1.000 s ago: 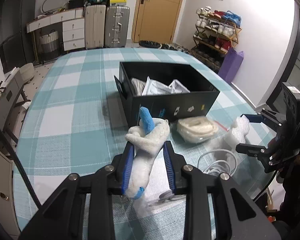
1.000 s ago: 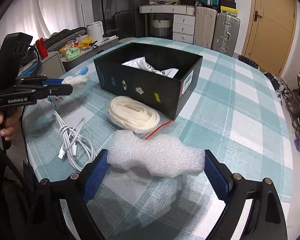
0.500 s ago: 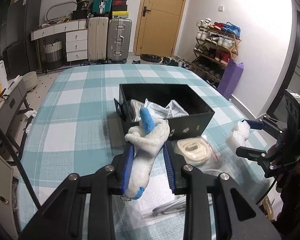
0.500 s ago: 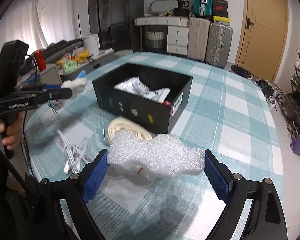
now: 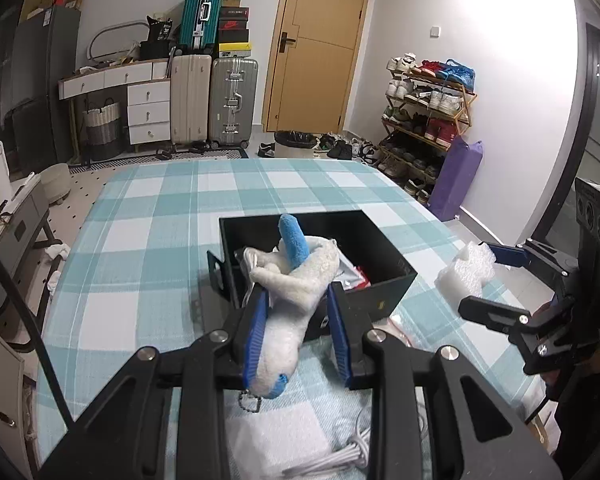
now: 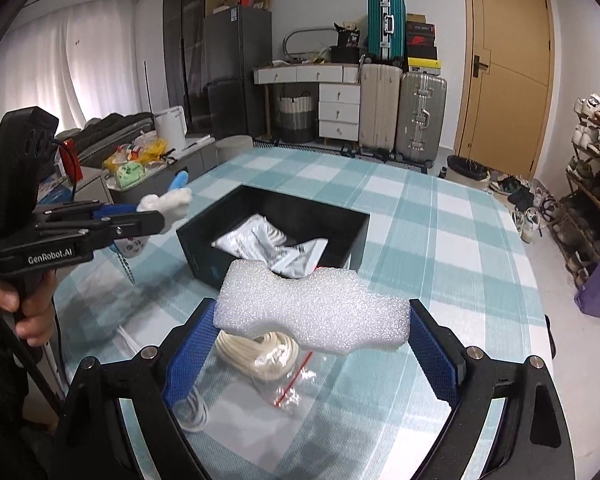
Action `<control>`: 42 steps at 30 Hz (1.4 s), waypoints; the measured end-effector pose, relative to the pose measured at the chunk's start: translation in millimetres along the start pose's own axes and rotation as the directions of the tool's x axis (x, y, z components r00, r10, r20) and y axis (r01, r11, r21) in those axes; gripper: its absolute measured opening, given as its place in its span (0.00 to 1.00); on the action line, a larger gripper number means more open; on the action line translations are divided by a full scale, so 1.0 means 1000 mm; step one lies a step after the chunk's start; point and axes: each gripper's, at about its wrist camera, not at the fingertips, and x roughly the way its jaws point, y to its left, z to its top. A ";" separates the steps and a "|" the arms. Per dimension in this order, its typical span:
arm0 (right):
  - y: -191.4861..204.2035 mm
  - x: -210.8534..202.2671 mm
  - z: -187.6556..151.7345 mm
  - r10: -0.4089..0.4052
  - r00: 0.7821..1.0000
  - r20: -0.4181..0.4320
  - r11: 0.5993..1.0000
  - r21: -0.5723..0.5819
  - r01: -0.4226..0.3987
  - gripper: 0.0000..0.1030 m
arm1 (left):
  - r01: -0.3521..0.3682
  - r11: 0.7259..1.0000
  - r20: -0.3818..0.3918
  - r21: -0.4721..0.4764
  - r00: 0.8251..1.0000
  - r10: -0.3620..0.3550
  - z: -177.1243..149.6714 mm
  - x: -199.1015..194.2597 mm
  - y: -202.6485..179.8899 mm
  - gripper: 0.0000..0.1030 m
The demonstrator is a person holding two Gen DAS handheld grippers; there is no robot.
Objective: Organize soft objects
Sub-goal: 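Carry the plush toy and foam over the black box and open both grippers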
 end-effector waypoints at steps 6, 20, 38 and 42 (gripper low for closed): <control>0.001 0.005 0.010 0.005 1.000 0.017 1.000 0.000 -0.005 0.90 | -0.010 1.000 0.016 0.008 1.000 0.010 0.010 0.006 -0.003 0.27; 0.004 0.030 0.027 0.014 1.000 0.000 0.999 -0.031 -0.014 0.90 | -0.010 1.000 0.013 0.012 1.000 0.010 0.024 0.030 -0.006 0.27; 0.007 0.076 0.040 0.034 0.998 -0.062 0.994 -0.104 -0.040 0.90 | -0.012 1.000 -0.018 -0.021 1.000 0.012 0.036 0.064 0.006 0.27; 0.007 0.085 0.043 0.044 0.997 -0.068 0.992 -0.115 -0.052 0.90 | -0.016 1.000 -0.028 -0.025 0.999 0.016 0.038 0.070 0.008 0.27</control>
